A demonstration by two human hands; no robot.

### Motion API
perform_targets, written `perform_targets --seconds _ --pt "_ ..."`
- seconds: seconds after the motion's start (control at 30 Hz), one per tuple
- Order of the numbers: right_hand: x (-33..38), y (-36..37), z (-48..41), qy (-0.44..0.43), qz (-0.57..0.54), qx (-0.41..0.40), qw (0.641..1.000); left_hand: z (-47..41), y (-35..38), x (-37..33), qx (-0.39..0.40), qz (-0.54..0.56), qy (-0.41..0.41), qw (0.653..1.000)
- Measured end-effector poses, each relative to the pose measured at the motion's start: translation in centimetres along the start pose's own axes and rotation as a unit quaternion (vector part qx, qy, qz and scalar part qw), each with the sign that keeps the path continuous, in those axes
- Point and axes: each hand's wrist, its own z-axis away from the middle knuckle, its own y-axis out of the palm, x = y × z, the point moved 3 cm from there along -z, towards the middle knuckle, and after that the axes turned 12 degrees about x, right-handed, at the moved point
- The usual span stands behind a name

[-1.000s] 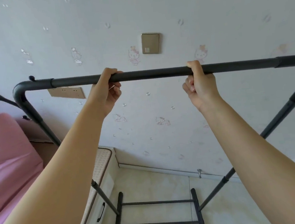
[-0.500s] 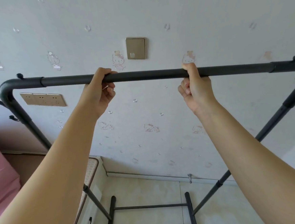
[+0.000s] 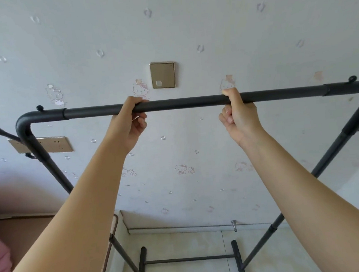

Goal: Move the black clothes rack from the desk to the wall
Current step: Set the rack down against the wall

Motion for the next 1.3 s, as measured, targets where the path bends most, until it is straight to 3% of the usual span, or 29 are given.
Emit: perform_targets --seconds 0.6,1.3 --pt "-1.5 1.4 -4.8 -0.020 -0.009 -0.025 0.999 -5.5 -1.6 -0.5 0.010 0.008 -0.007 1.000" --pt "-2.4 2.3 -7.9 -0.010 -0.025 -0.001 1.000 -8.2 -3.2 -0.3 0.005 0.016 -0.007 1.000"
